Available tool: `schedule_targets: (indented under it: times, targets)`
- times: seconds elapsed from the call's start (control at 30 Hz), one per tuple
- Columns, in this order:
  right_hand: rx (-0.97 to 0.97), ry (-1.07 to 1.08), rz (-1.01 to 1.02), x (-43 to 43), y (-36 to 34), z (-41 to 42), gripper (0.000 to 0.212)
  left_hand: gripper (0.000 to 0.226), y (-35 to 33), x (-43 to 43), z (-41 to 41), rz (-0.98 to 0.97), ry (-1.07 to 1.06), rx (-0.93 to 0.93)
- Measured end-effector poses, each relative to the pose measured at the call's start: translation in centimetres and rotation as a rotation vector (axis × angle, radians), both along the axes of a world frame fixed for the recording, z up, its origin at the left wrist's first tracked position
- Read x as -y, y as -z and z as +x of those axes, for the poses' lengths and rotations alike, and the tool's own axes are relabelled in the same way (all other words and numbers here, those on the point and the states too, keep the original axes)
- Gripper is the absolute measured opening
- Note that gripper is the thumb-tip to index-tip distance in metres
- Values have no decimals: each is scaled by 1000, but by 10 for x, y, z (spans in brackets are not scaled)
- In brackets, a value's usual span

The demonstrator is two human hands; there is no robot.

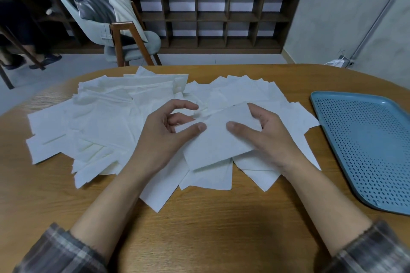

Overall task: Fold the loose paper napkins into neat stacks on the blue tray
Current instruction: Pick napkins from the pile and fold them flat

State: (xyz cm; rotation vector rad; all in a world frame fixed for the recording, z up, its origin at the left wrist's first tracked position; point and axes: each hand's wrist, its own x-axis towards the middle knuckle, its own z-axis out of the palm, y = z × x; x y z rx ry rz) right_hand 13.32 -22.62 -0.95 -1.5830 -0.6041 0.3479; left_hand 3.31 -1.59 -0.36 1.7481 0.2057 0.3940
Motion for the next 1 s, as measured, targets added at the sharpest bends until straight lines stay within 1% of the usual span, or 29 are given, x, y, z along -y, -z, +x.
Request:
schedule_targets:
  times: [0.2,0.33,0.47,0.53,0.6,0.73,0.77,0.8,0.87,0.9,0.93,1.0]
  targets:
    - [35,-36,-52,-2,1,-3,49,32,3,-3,1,14,-10,-4]
    - [95,-46,-70,-3,2,-4,55,31,6,-3,3,14,2,-1]
    - [87,-66,12,-1,-1,-4,59,30,8,-3,5,132,-45,14]
    - [65,-73,56,0,-2,-3,57,30,5,-2,3,87,0,-2]
    - [78,-55,44,0,-2,-2,52,30,4,0,1,38,38,3]
    - [194,-82,-69,1,-1,1,25,34,9,2,3,86,-41,49]
    - [206,-86,-90,0,1,1,23,38,10,3,3,93,-58,64]
    - [203,-62,-94,0,2,1,24,42,12,3,3,145,-77,96]
    - [209,50,-89,1,6,5,28,45,16,4,4,383,-97,186]
    - [223,113,-88,2,8,8,29,43,18,4,3,501,-70,222]
    - [234,164,-84,3,10,11,30,38,20,5,3,582,-5,228]
    - [244,213,-77,5,11,14,30,32,25,8,2,690,182,128]
